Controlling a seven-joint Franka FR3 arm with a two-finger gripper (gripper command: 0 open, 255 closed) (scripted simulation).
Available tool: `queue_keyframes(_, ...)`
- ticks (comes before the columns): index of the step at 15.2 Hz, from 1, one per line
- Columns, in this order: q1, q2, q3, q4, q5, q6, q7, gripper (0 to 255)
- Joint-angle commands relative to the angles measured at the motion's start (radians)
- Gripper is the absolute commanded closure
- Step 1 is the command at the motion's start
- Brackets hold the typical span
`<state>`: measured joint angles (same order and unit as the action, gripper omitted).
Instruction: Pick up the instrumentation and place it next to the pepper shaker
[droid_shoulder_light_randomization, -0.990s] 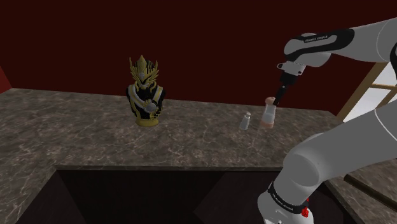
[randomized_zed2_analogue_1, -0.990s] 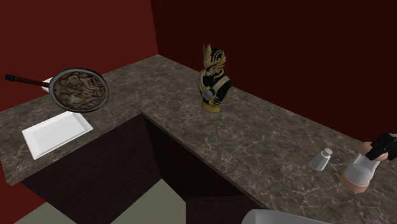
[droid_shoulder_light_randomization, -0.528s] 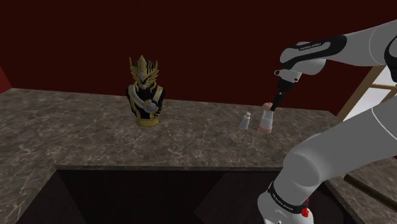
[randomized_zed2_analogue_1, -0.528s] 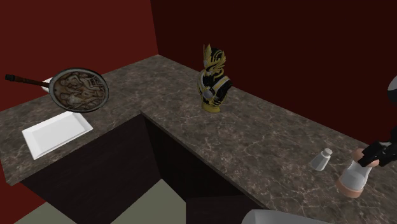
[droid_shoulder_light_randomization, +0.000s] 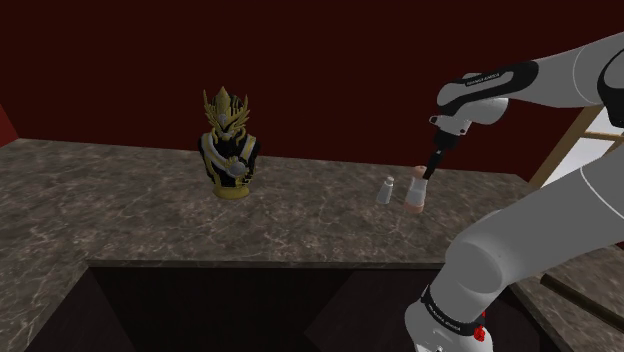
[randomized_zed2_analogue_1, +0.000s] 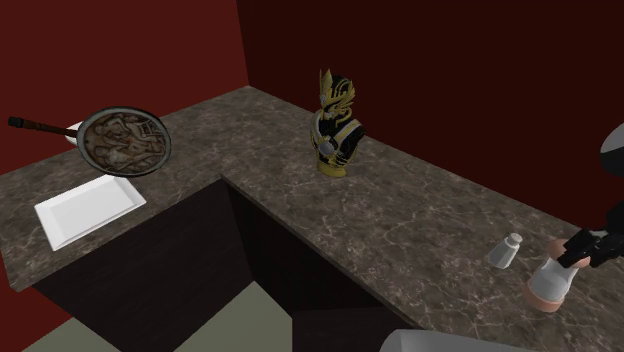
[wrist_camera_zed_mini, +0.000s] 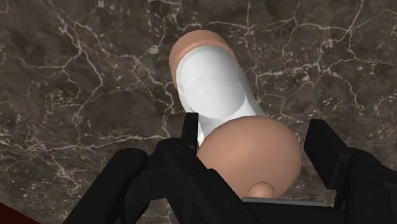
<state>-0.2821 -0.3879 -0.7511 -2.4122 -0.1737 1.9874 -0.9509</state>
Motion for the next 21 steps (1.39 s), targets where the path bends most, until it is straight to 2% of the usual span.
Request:
queue_keyframes(1, 0.000, 0.000, 0.000, 0.000, 0.000, 0.000, 0.000, 255)
queue_keyframes(3, 0.000, 0.000, 0.000, 0.000, 0.000, 0.000, 0.000, 255)
queue_keyframes(4, 0.000, 0.000, 0.000, 0.000, 0.000, 0.000, 0.000, 0)
queue_keyframes(9, 0.000, 0.000, 0.000, 0.000, 0.000, 0.000, 0.000, 0)
queue_keyframes(13, -0.003, -0.029, 0.026, 0.108, 0.001, -0.133, 0.007, 0)
queue_keyframes(21, -0.003, -0.029, 0.026, 0.108, 0.001, -0.133, 0.007, 0)
